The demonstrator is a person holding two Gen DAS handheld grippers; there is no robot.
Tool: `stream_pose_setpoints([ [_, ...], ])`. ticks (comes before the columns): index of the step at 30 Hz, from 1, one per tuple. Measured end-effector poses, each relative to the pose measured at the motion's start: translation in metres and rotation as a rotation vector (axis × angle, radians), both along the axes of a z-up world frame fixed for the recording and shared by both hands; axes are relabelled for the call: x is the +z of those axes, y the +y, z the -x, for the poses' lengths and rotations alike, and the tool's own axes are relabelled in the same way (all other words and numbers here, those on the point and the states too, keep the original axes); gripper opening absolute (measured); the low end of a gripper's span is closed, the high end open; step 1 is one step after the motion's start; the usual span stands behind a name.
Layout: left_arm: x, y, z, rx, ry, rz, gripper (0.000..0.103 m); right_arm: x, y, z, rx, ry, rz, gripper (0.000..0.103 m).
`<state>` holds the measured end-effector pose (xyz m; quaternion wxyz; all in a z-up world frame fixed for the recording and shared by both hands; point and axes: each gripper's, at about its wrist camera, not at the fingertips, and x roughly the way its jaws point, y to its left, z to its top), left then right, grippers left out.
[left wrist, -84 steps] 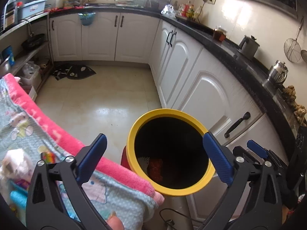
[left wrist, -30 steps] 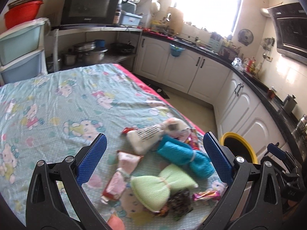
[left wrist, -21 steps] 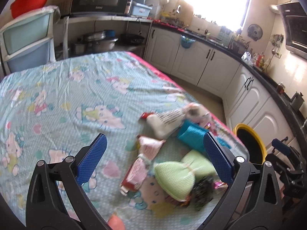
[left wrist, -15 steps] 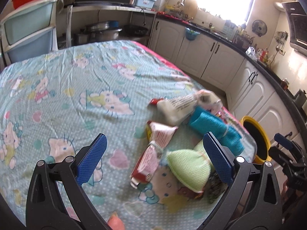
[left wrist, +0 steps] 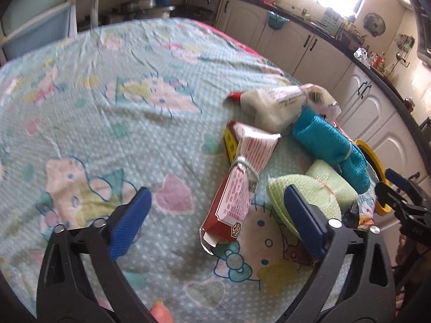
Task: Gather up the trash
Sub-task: 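Grasp the red-and-white carton with the left gripper while the right grasps the blue towel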
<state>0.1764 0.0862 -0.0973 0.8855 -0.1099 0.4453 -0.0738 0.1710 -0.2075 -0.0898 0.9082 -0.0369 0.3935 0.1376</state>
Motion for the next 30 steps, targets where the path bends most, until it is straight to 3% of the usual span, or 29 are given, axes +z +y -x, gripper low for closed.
stream_pose_setpoints([
  [8, -0.009, 0.007, 0.004, -0.043, 0.031, 0.059, 0.058, -0.016, -0.006, -0.018, 0.001, 0.067, -0.045, 0.085],
  [11, -0.009, 0.007, 0.006, -0.058, 0.039, 0.072, 0.038, -0.019, -0.006, -0.023, 0.01, 0.084, -0.049, 0.077],
  [12, -0.01, 0.007, 0.006, -0.062, 0.044, 0.074, 0.027, -0.02, -0.006, -0.025, 0.014, 0.091, -0.051, 0.074],
  [13, -0.011, 0.007, 0.007, -0.068, 0.049, 0.079, 0.024, -0.021, -0.006, -0.026, 0.016, 0.097, -0.052, 0.073],
  [22, -0.007, -0.003, 0.014, -0.1, 0.049, 0.039, 0.02, -0.028, -0.005, -0.03, 0.026, 0.135, -0.068, 0.051],
  [25, -0.006, -0.002, 0.014, -0.095, 0.049, 0.037, 0.019, -0.029, -0.003, -0.028, 0.042, 0.136, -0.068, 0.037],
  [27, -0.004, 0.0, 0.015, -0.09, 0.046, 0.036, 0.019, -0.028, -0.001, -0.024, 0.067, 0.131, -0.069, 0.019],
  [30, 0.002, 0.004, 0.019, -0.082, 0.03, 0.034, 0.019, -0.024, 0.002, -0.019, 0.092, 0.115, -0.068, 0.011],
])
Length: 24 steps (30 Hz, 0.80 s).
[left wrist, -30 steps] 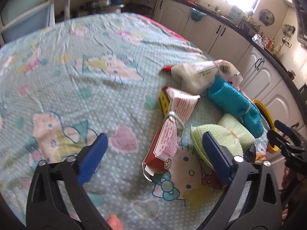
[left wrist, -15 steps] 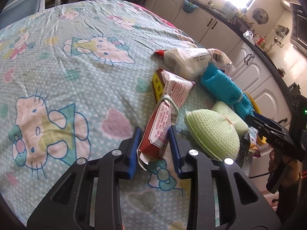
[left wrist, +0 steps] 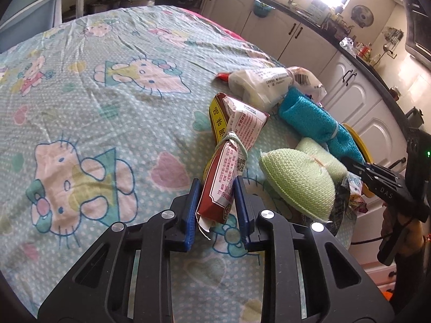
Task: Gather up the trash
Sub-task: 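Grasp the red-and-white carton with the left gripper while the right grasps the blue towel, then carry the carton and blue towel over the yellow-rimmed bin with both grippers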
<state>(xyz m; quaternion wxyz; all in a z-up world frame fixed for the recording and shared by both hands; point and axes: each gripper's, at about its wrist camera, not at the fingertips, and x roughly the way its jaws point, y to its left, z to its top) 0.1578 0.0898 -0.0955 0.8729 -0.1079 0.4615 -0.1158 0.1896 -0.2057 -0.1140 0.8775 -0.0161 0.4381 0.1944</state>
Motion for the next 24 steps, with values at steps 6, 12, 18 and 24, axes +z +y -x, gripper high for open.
stream_pose_setpoints([
  [6, 0.019, 0.006, 0.007, 0.017, -0.047, -0.011, 0.019, 0.016, 0.0, 0.014, 0.013, -0.038, -0.029, 0.007],
  [12, 0.04, 0.005, 0.011, 0.024, -0.098, -0.009, 0.019, 0.04, -0.003, 0.027, 0.022, -0.094, -0.053, 0.006],
  [18, 0.058, -0.007, 0.011, 0.008, -0.142, -0.003, 0.019, 0.063, -0.007, 0.036, 0.016, -0.151, -0.059, 0.006],
  [24, 0.073, -0.026, 0.01, -0.018, -0.181, -0.013, 0.019, 0.076, -0.015, 0.041, -0.004, -0.187, -0.073, 0.006],
])
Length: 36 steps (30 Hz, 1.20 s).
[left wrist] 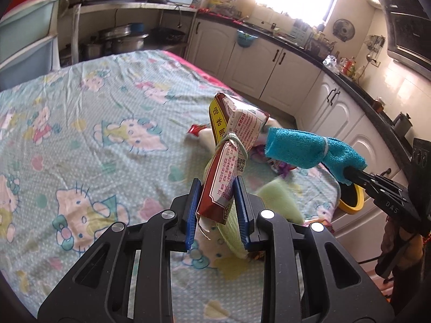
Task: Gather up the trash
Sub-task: 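Carry the carton and blue towel over the yellow-rimmed bin with both grippers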
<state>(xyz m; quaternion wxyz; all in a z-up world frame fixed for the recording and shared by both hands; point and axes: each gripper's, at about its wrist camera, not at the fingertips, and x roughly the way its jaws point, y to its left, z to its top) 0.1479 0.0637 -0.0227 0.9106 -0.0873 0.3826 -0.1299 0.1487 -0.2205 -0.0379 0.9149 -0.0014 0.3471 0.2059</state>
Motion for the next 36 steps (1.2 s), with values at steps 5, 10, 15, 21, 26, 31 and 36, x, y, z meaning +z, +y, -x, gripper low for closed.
stream_pose_setpoints([
  [5, 0.008, -0.013, -0.001, -0.017, -0.019, 0.002, 0.019, 0.009, -0.008, 0.005, -0.015, -0.022, -0.007, 0.006],
  [10, 0.016, -0.028, -0.004, -0.038, -0.035, 0.007, 0.019, 0.018, -0.02, 0.012, -0.041, -0.041, -0.019, 0.006],
  [15, 0.023, -0.046, -0.009, -0.066, -0.049, 0.006, 0.019, 0.026, -0.035, 0.017, -0.075, -0.061, -0.028, 0.006],
  [21, 0.031, -0.07, -0.014, -0.105, -0.065, 0.001, 0.019, 0.036, -0.057, 0.024, -0.13, -0.088, -0.034, 0.006],
  [26, 0.039, -0.092, -0.02, -0.142, -0.082, -0.003, 0.019, 0.045, -0.078, 0.028, -0.192, -0.109, -0.054, 0.006],
  [31, 0.049, -0.12, -0.028, -0.192, -0.102, -0.003, 0.019, 0.051, -0.1, 0.034, -0.256, -0.129, -0.062, 0.006],
  [36, 0.055, -0.149, -0.036, -0.247, -0.116, 0.002, 0.019, 0.059, -0.13, 0.042, -0.336, -0.156, -0.071, 0.006],
])
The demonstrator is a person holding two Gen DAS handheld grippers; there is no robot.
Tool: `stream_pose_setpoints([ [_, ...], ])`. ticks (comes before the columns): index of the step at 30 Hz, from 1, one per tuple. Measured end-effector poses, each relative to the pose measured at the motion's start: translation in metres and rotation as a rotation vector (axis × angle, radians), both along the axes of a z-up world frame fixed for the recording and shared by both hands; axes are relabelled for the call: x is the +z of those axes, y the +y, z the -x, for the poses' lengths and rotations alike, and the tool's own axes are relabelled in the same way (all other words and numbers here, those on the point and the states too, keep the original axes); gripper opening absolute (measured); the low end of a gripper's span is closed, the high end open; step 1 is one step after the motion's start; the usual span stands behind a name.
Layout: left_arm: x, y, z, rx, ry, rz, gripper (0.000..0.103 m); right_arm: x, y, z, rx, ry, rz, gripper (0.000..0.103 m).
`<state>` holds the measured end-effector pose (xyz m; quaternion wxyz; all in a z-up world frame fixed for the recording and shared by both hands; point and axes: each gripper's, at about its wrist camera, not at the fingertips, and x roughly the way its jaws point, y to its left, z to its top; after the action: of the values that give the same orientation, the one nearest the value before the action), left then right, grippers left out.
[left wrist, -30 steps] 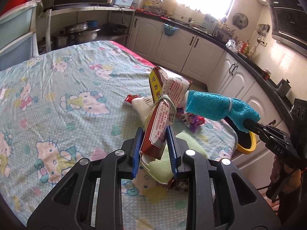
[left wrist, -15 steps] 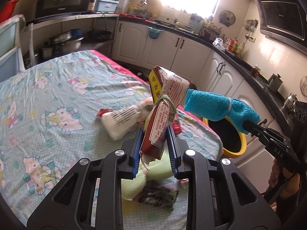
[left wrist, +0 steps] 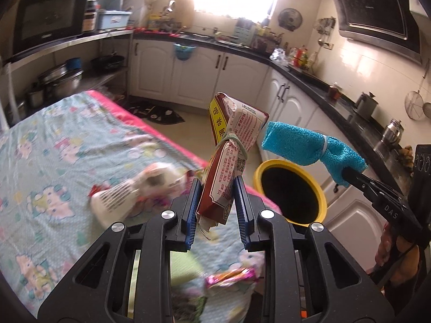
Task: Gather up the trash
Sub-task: 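Carry the carton and blue towel over the yellow-rimmed bin with both grippers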
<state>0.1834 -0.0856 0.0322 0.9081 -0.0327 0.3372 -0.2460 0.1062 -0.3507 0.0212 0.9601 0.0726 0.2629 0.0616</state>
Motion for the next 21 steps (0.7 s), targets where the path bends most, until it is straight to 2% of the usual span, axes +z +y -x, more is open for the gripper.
stream_pose_setpoints([
  [21, 0.016, -0.123, -0.017, -0.204, -0.044, -0.02, 0.019, 0.014, -0.099, 0.042, -0.327, -0.07, -0.011, 0.006],
])
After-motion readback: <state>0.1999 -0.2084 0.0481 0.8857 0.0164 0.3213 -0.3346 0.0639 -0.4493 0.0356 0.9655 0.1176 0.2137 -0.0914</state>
